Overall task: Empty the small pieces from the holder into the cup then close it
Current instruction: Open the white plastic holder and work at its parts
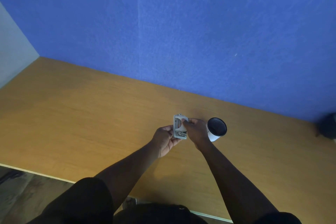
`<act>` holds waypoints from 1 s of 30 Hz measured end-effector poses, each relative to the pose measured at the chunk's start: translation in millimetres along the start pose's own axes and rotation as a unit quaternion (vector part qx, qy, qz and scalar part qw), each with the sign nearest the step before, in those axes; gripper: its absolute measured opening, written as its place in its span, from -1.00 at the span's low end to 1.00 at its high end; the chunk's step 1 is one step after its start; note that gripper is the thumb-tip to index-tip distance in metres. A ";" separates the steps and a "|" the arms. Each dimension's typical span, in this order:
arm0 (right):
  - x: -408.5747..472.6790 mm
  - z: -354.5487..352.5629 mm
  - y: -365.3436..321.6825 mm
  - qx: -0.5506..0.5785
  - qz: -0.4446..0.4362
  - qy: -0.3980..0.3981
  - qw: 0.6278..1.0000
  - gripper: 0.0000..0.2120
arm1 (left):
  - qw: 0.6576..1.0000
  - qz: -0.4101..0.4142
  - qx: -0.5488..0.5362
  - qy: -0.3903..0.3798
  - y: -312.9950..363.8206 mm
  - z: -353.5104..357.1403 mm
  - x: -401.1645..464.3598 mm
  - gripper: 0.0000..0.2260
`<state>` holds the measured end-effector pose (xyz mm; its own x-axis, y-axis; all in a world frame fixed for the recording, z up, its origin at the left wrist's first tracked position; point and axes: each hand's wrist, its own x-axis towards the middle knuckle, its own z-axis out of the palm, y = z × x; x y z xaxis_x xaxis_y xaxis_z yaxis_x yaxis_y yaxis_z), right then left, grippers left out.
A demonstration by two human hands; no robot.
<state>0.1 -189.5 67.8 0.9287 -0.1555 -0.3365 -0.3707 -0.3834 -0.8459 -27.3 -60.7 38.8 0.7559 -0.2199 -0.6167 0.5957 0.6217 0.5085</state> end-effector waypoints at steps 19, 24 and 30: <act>1.0 3.6 -8.3 -0.033 -0.020 -0.003 0.999 -0.74 | 0.999 0.039 -0.005 0.020 5.0 3.6 -10.9 -0.66; -2.0 3.5 -7.7 -0.025 -0.011 0.000 1.000 -0.75 | 0.999 0.027 0.008 0.032 6.2 4.1 -14.1 -0.64; -1.5 0.9 -7.9 0.031 0.037 0.014 0.999 -0.73 | 0.999 0.028 0.013 0.045 7.8 7.1 -14.0 -0.65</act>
<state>1.6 -185.4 74.7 0.8982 -0.2062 -0.3883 -0.4365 -0.3123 -0.8438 -31.3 -58.2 55.7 0.7622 -0.1165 -0.6368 0.5606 0.6105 0.5594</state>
